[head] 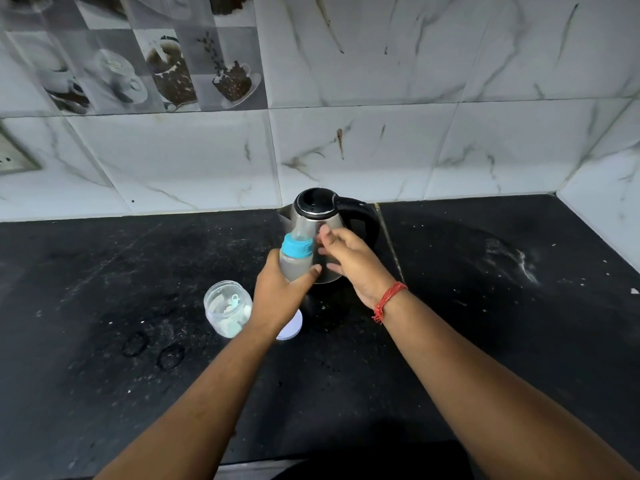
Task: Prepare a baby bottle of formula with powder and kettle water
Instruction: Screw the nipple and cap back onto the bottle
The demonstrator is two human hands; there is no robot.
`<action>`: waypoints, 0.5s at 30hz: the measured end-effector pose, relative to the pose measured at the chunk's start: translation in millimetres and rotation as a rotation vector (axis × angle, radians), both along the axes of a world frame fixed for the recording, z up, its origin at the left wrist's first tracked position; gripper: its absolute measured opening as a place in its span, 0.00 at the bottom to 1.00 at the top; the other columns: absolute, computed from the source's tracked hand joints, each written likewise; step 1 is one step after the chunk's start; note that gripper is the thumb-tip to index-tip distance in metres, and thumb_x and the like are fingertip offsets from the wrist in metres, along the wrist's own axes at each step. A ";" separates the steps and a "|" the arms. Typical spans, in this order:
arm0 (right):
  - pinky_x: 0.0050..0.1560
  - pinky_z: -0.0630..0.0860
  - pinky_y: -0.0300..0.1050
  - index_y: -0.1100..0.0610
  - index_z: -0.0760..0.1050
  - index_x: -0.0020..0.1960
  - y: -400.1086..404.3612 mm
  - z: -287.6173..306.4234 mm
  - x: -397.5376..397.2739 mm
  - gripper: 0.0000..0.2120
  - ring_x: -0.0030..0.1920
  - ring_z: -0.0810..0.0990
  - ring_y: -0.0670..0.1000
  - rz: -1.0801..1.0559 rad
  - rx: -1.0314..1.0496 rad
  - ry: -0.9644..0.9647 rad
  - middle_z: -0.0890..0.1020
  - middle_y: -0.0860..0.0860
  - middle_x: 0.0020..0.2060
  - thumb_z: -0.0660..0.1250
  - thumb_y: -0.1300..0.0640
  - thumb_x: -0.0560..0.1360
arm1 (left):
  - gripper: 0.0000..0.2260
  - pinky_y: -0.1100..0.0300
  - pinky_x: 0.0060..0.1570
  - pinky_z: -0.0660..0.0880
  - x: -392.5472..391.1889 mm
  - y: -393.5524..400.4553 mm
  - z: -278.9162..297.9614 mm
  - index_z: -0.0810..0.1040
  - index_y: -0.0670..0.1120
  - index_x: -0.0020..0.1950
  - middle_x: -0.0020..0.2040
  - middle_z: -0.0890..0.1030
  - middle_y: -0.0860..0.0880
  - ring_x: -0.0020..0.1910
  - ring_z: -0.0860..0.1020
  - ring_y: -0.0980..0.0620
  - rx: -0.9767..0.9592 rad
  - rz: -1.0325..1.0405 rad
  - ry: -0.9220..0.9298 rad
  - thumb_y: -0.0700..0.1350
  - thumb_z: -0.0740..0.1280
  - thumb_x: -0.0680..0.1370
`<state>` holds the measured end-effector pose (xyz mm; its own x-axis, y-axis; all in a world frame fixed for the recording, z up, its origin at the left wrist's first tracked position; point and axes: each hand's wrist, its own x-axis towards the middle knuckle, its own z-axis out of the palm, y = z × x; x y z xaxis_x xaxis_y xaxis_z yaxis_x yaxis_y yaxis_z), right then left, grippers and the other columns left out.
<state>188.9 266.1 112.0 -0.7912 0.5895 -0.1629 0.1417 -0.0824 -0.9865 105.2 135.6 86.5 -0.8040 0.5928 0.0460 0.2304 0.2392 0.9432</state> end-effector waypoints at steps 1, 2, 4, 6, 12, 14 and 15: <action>0.62 0.76 0.48 0.51 0.78 0.60 6.6 -9.1 7.5 0.22 0.61 0.80 0.46 -0.037 0.027 -0.037 0.82 0.47 0.59 0.66 0.35 0.76 | 0.18 0.67 0.44 0.73 -0.9 -1.1 -4.8 0.73 0.51 0.58 0.49 0.81 0.58 0.48 0.80 0.62 -0.016 -0.007 -0.001 0.50 0.77 0.75; 0.63 0.77 0.49 0.50 0.78 0.57 14.0 -19.2 15.0 0.18 0.60 0.80 0.47 -0.080 0.073 -0.080 0.82 0.47 0.57 0.66 0.37 0.78 | 0.18 0.67 0.45 0.73 -1.5 -2.3 -9.7 0.72 0.52 0.58 0.49 0.80 0.59 0.49 0.80 0.62 -0.036 -0.013 -0.001 0.50 0.77 0.75; 0.61 0.78 0.47 0.50 0.79 0.54 29.4 -38.5 28.8 0.14 0.56 0.81 0.47 -0.155 0.178 -0.170 0.83 0.47 0.52 0.68 0.40 0.78 | 0.18 0.63 0.46 0.74 -3.2 -4.3 -19.3 0.72 0.52 0.58 0.50 0.80 0.58 0.49 0.80 0.60 -0.084 -0.029 0.004 0.50 0.77 0.75; 0.57 0.77 0.43 0.53 0.79 0.55 45.1 -57.2 42.0 0.12 0.55 0.81 0.48 -0.172 0.274 -0.275 0.82 0.47 0.51 0.71 0.46 0.78 | 0.18 0.59 0.48 0.74 -3.4 -4.4 -28.2 0.72 0.51 0.58 0.50 0.81 0.56 0.49 0.80 0.59 -0.122 -0.049 0.011 0.50 0.77 0.75; 0.66 0.73 0.55 0.51 0.75 0.64 71.2 -99.5 80.2 0.18 0.66 0.72 0.56 -0.007 0.737 -0.749 0.75 0.52 0.63 0.72 0.47 0.76 | 0.20 0.64 0.45 0.72 0.9 -1.4 -42.1 0.71 0.52 0.59 0.50 0.78 0.58 0.49 0.78 0.60 -0.189 -0.084 -0.003 0.49 0.78 0.74; 0.66 0.74 0.57 0.49 0.72 0.68 71.3 -106.7 88.0 0.23 0.67 0.71 0.58 0.092 0.785 -0.860 0.72 0.53 0.65 0.72 0.47 0.76 | 0.20 0.69 0.44 0.70 3.1 -0.2 -44.0 0.70 0.52 0.60 0.50 0.77 0.59 0.48 0.77 0.62 -0.203 -0.089 -0.008 0.49 0.78 0.75; 0.65 0.74 0.57 0.49 0.70 0.70 71.1 -110.8 90.8 0.24 0.66 0.71 0.58 0.127 0.799 -0.888 0.72 0.53 0.66 0.71 0.48 0.76 | 0.20 0.69 0.44 0.70 4.2 0.6 -44.9 0.70 0.52 0.60 0.50 0.77 0.59 0.48 0.77 0.62 -0.208 -0.091 -0.010 0.49 0.78 0.75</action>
